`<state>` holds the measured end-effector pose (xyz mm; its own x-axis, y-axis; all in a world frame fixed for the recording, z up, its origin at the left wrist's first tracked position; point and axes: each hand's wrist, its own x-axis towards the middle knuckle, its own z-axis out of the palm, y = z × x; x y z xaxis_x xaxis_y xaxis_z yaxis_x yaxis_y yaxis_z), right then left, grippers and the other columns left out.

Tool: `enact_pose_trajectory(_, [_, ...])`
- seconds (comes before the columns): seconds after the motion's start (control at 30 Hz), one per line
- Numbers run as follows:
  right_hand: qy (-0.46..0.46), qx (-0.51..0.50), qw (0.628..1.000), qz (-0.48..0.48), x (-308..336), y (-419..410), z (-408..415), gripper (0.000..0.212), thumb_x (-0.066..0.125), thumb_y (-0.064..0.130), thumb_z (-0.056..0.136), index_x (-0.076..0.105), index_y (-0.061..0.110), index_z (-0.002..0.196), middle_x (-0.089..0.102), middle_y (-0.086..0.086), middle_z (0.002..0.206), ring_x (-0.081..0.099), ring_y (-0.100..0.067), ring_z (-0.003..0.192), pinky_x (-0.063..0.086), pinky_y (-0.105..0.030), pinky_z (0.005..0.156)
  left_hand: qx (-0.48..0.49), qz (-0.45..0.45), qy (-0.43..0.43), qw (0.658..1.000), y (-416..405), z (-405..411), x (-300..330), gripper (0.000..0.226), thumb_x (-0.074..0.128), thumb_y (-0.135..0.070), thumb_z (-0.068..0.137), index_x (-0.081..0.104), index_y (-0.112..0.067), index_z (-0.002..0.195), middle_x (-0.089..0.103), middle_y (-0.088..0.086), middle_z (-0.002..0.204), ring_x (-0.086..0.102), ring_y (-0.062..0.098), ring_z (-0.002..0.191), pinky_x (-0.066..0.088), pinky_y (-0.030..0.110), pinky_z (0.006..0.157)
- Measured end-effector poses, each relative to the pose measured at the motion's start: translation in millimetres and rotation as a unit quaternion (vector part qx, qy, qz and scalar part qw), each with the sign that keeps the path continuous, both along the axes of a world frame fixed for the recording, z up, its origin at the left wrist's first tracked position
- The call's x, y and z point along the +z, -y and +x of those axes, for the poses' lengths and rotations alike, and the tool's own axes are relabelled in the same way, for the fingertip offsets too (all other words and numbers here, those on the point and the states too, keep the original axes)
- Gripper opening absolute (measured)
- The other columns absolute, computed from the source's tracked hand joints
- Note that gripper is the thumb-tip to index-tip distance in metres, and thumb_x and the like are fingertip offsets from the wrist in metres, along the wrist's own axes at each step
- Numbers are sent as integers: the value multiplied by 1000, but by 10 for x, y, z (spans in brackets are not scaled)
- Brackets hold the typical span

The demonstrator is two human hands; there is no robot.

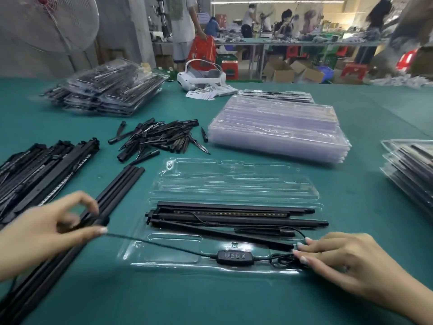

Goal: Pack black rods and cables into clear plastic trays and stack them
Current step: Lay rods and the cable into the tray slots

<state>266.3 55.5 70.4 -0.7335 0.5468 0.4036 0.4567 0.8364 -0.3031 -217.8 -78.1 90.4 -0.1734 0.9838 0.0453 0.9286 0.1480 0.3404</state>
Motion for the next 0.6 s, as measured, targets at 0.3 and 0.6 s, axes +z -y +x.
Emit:
enact_pose_trajectory(0.3, [-19, 19, 1000, 10, -78, -6, 38, 34, 47, 47, 93, 77, 32, 94, 71, 23, 95, 65, 10, 90, 53, -12, 76, 23, -19, -102, 994, -633, 314, 223, 23, 71, -42, 80, 52, -50, 90, 52, -11, 97, 55, 10, 90, 41, 32, 77])
enact_pose_trajectory(0.6, [40, 27, 998, 49, -29, 87, 42, 39, 44, 49, 94, 75, 28, 103, 70, 18, 105, 66, 2, 99, 55, -17, 78, -125, 1, -158, 980, -2024, 1234, 279, 40, 39, -37, 100, 42, -28, 139, 49, 0, 139, 43, 19, 129, 34, 40, 106])
